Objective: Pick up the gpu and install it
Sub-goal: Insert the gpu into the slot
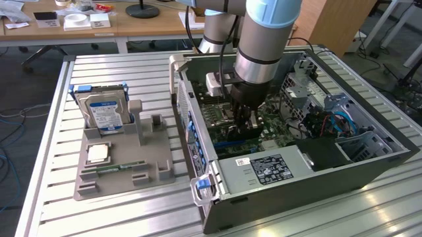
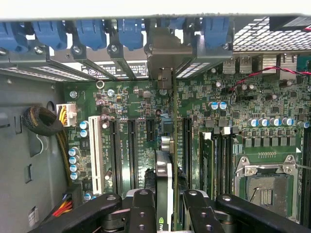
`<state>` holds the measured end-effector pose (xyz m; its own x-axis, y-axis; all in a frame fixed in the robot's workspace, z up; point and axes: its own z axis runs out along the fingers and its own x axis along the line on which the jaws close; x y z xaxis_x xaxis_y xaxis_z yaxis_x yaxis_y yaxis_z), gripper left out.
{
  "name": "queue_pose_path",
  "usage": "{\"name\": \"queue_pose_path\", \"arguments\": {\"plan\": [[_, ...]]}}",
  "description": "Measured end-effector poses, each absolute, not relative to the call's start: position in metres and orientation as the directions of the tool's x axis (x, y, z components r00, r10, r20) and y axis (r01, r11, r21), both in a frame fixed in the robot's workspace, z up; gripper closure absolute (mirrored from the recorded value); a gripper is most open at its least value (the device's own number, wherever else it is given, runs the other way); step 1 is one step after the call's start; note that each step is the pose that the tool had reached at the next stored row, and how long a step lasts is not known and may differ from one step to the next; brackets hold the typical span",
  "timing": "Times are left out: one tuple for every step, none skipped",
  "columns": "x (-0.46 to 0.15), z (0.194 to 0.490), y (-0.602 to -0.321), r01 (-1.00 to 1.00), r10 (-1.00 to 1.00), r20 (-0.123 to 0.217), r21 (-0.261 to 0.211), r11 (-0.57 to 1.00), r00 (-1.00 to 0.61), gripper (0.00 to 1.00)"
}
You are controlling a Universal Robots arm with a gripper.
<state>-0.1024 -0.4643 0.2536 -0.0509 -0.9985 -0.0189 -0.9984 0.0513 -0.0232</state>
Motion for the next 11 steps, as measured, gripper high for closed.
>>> {"name": "queue_pose_path", "arguments": {"plan": [[-0.1023,0.2536,-0.4643,-0.998,-0.999,-0.019,-0.022,0.051,-0.051,0.73],[-0.1022,0.2536,-0.4643,-0.998,-0.999,-0.019,-0.022,0.051,-0.051,0.73],[-0.1020,0.2536,-0.4643,-0.998,-0.999,-0.019,-0.021,0.051,-0.051,0.73],[-0.1019,0.2536,-0.4643,-0.998,-0.999,-0.019,-0.020,0.051,-0.051,0.73],[-0.1019,0.2536,-0.4643,-0.999,-0.999,-0.019,-0.019,0.051,-0.051,0.73],[-0.1019,0.2536,-0.4643,-0.999,-0.999,-0.019,-0.019,0.051,-0.051,0.73],[-0.1019,0.2536,-0.4643,-0.999,-0.999,-0.018,-0.019,0.051,-0.051,0.73],[-0.1018,0.2536,-0.4643,-0.999,-0.999,-0.019,-0.018,0.051,-0.051,0.73],[-0.1018,0.2536,-0.4643,-0.999,-0.999,-0.018,-0.018,0.051,-0.051,0.73],[-0.1018,0.2536,-0.4643,-0.999,-0.999,-0.018,-0.017,0.051,-0.051,0.73],[-0.1018,0.2535,-0.4643,-0.999,-0.999,-0.018,-0.017,0.051,-0.051,0.73]]}}
